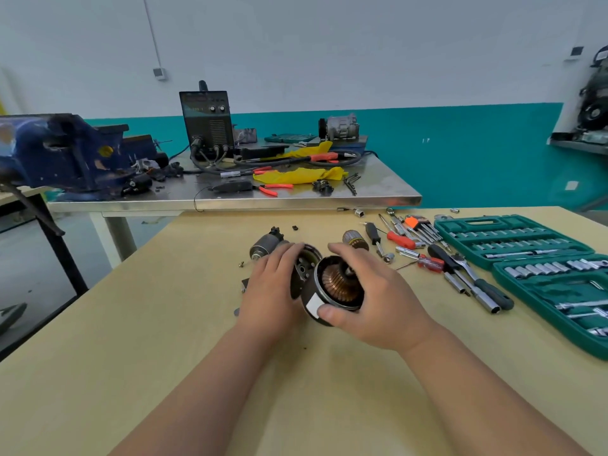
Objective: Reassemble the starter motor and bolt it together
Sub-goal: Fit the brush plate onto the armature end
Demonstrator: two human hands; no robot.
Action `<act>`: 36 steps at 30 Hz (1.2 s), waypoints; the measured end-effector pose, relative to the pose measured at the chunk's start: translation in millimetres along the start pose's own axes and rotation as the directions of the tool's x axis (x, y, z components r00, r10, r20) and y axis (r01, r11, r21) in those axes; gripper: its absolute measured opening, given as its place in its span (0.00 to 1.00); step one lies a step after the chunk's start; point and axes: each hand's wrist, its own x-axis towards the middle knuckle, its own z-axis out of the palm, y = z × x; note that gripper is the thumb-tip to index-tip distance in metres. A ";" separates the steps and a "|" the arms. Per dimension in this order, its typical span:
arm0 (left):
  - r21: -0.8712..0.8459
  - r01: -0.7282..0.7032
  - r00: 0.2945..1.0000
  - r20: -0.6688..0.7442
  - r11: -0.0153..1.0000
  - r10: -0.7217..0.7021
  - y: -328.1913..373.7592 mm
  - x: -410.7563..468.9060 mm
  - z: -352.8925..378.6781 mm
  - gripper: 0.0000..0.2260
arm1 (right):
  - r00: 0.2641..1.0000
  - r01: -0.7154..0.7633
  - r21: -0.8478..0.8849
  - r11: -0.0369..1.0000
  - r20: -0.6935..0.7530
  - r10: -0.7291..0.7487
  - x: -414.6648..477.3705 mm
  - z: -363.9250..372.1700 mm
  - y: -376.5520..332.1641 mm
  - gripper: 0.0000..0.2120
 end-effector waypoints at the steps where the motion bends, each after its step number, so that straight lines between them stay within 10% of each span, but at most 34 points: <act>1: 0.017 -0.014 1.000 0.006 1.000 0.014 1.8 3.6 -1.4 0.32 | 1.000 0.001 -0.013 1.000 0.007 -0.001 -2.2 0.2 -0.8 0.38; 7: 0.033 -0.071 0.995 -0.064 0.997 0.073 -4.3 1.3 -3.1 0.29 | 0.993 -0.115 0.028 0.993 0.018 0.115 -7.9 -1.3 1.4 0.40; 10: -0.287 -0.085 0.962 -0.273 0.954 0.003 6.6 -26.0 -12.2 0.19 | 0.978 -0.210 0.176 0.962 0.040 0.206 -6.0 2.6 -0.9 0.41; 15: -0.593 0.027 0.986 0.146 0.805 0.075 31.7 -59.3 -19.9 0.35 | 0.980 -0.195 0.272 0.942 0.088 0.177 -4.7 10.1 -17.9 0.38; 24: -0.728 0.159 0.987 0.130 0.667 -0.093 23.8 -59.0 -13.3 0.33 | 0.913 -0.098 0.104 0.990 0.405 0.047 8.0 10.6 -21.1 0.43; 28: -0.775 0.152 0.983 0.053 0.613 -0.177 22.2 -56.9 -13.3 0.31 | 0.944 -0.330 0.392 0.859 0.151 0.294 21.3 -1.2 9.8 0.18; 31: -0.767 0.158 0.976 0.025 0.622 -0.216 17.3 -58.8 -16.0 0.32 | 0.819 -0.549 0.244 0.799 -0.034 0.573 25.6 -17.5 49.3 0.15; 36: -0.691 0.124 0.978 -0.035 0.713 -0.204 18.8 -61.3 -17.1 0.32 | 0.753 -0.592 -0.071 0.803 0.308 0.582 12.8 -11.2 68.0 0.31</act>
